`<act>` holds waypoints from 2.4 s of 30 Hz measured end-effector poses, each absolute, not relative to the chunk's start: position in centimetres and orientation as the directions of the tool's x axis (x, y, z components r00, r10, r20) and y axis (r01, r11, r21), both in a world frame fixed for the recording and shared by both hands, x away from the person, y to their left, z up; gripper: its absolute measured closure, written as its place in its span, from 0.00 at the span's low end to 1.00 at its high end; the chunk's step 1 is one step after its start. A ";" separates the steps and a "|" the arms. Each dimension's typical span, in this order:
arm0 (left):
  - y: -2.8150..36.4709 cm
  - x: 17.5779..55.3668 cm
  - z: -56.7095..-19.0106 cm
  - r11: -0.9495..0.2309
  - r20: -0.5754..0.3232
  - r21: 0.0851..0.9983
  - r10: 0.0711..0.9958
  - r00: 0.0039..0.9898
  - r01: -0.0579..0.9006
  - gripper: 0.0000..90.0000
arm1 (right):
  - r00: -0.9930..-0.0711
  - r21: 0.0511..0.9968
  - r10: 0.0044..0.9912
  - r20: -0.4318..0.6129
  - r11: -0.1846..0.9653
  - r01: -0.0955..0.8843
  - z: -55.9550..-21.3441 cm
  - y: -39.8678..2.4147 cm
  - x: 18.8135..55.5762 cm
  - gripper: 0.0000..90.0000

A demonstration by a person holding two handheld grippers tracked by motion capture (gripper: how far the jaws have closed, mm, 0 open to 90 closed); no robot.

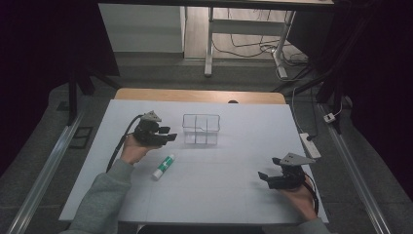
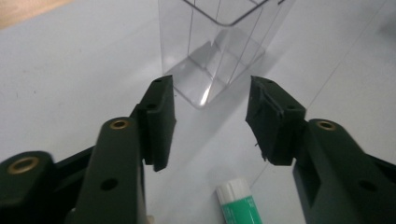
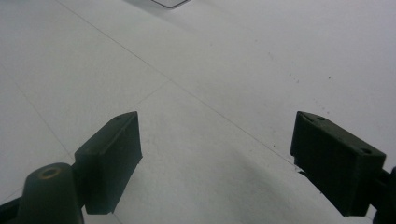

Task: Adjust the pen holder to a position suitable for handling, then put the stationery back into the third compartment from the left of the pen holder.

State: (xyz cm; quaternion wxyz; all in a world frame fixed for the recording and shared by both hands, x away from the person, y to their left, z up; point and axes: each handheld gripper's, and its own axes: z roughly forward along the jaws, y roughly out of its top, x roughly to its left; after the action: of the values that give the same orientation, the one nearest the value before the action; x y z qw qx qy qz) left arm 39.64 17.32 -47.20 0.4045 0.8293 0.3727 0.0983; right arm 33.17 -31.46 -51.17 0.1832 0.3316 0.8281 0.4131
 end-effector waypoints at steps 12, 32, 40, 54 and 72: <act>18.1 37.6 -46.8 -0.426 -0.148 0.688 0.710 0.689 0.587 0.42 | -0.721 0.803 0.692 -0.035 0.449 0.391 -51.2 -31.4 33.0 0.17; 18.5 33.1 -47.6 -0.504 -0.089 0.605 0.727 0.681 0.617 0.38 | -0.728 0.798 0.684 -0.045 0.463 0.386 -51.2 -31.3 32.8 0.17; 18.7 32.4 -48.3 -0.505 -0.086 0.590 0.736 0.672 0.629 0.37 | -0.729 0.802 0.683 -0.043 0.458 0.383 -51.2 -31.3 32.8 0.17; 18.5 31.6 -49.9 -0.524 -0.072 0.545 0.748 0.659 0.654 0.35 | -0.730 0.804 0.683 -0.039 0.455 0.383 -51.2 -31.3 32.8 0.17; 17.3 31.5 -51.1 -0.564 -0.030 0.494 0.749 0.661 0.662 0.32 | -0.729 0.799 0.682 -0.056 0.468 0.377 -51.1 -31.3 32.7 0.17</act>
State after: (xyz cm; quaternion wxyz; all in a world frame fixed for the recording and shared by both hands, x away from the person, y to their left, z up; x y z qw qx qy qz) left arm 31.50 17.26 -51.12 0.2389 0.8795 0.4011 0.0920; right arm 32.70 -31.28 -51.11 0.1876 0.3167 0.8360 0.4070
